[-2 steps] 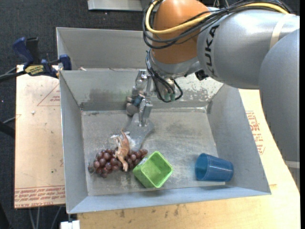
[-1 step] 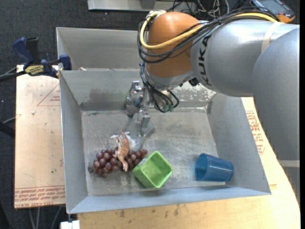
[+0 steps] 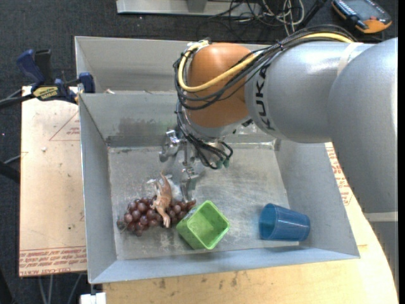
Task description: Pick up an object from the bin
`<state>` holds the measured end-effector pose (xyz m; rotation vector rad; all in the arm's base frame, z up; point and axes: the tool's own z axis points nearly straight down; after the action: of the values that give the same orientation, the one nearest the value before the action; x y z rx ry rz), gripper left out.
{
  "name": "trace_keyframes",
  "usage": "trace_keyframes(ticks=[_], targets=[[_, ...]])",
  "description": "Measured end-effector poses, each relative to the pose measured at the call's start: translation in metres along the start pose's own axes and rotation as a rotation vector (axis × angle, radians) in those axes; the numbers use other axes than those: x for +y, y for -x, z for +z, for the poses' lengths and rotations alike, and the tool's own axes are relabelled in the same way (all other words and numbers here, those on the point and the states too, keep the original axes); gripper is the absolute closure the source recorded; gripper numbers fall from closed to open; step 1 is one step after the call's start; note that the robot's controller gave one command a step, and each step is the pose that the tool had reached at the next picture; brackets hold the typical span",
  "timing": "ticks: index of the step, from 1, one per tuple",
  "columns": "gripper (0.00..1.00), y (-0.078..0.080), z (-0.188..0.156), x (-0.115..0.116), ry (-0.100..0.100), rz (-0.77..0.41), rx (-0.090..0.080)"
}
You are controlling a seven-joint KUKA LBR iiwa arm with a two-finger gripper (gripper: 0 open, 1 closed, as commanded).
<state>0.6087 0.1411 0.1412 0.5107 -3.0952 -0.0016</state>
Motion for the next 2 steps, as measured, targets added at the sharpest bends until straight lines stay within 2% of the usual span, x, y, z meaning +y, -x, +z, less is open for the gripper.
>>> trace_keyframes(ticks=[1,2], targets=[[0.00,-0.004,-0.016,0.004,-0.001,-0.278,-0.007],[0.00,-0.010,0.043,0.012,-0.002,-0.294,-0.012]])
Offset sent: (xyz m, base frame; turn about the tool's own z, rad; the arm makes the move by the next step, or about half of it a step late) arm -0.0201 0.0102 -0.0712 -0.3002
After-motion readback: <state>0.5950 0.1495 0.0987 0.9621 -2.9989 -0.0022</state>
